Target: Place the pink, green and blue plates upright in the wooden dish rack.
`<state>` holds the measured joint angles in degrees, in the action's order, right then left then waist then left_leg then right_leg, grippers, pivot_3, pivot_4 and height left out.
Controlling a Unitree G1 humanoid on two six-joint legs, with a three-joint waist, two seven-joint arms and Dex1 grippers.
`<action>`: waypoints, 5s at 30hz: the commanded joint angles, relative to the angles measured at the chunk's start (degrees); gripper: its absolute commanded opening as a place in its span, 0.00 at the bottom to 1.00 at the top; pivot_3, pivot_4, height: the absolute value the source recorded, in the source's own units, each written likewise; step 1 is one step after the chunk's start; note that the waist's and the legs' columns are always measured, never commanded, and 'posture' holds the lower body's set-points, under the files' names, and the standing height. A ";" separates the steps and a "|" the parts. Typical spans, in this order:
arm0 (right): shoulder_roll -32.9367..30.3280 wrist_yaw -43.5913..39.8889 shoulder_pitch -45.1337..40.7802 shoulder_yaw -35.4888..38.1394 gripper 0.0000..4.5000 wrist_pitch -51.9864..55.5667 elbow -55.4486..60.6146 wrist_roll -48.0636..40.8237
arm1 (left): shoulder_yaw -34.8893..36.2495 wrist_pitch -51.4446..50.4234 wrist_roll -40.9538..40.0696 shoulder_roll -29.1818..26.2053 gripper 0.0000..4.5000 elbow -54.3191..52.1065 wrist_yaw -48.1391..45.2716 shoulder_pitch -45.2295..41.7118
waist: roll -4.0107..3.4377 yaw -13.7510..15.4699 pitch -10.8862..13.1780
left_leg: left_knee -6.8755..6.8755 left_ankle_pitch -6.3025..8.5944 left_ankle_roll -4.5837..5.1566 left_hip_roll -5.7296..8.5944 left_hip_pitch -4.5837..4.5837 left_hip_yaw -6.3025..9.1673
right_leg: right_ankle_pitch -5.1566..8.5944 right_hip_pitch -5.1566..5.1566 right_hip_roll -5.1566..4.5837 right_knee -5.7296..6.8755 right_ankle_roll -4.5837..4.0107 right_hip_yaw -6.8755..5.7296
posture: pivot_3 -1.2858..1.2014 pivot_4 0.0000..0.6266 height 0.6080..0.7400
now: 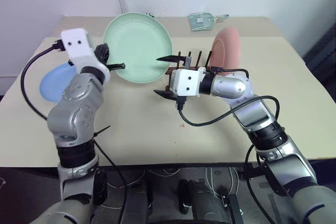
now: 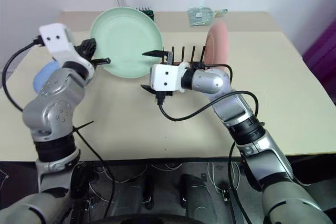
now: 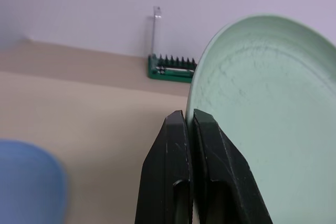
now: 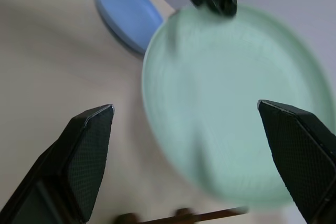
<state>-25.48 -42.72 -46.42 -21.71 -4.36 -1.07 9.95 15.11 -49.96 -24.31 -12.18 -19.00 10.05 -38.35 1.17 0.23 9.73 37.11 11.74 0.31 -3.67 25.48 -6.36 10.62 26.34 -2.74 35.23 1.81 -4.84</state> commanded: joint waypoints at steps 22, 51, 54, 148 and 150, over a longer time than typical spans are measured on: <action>3.89 15.24 -6.10 -3.25 0.01 -14.42 -14.37 19.08 | 7.28 0.13 0.31 6.15 0.55 -3.63 4.99 -6.86 | 0.00 0.01 0.04 | 0.03 -0.03 -0.04 0.02 0.00 0.02 | -0.06 -0.03 -0.02 0.03 -0.08 0.02 | 0.52 0.24 0.92; 21.90 45.18 -8.14 43.42 0.01 53.07 7.98 -62.47 | -19.13 20.23 0.10 -13.58 0.65 0.44 -46.28 12.04 | -0.18 -1.06 0.12 | -0.28 -0.07 -0.13 -0.07 0.02 -0.10 | -0.04 0.16 -0.33 0.03 -0.38 -0.08 | 0.52 0.24 0.92; 21.90 48.22 -8.71 44.96 0.01 53.02 5.71 -63.50 | -19.56 20.12 0.00 -12.59 0.65 -0.20 -46.26 12.19 | -0.21 -1.04 0.13 | -0.24 -0.07 -0.12 -0.08 0.03 -0.09 | -0.04 0.15 -0.21 0.03 -0.37 -0.07 | 0.52 0.24 0.92; 3.74 2.92 -0.84 -0.76 0.86 4.21 6.84 -2.53 | 20.67 2.39 -8.12 -2.28 0.00 11.72 8.12 -5.80 | 0.45 0.36 0.39 | -0.02 0.08 -0.26 -0.07 0.08 0.00 | -0.01 0.01 -0.28 -0.01 -0.29 -0.20 | 0.52 0.24 0.92; 4.69 2.82 -1.69 -1.58 0.99 2.67 5.65 -1.45 | 18.81 0.58 -8.59 -1.23 0.00 8.70 9.42 -6.89 | 0.46 0.31 0.39 | -0.03 0.08 -0.26 -0.07 0.08 -0.02 | -0.01 0.00 -0.30 -0.02 -0.28 -0.19 | 0.52 0.24 0.92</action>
<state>-21.36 -39.77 -46.10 -23.10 0.71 4.24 7.48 36.06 -48.44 -31.69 -13.68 -5.74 19.07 -43.79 1.63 0.53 10.12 37.07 11.82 0.05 -3.74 25.55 -6.38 10.61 26.33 -3.03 35.21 1.53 -5.03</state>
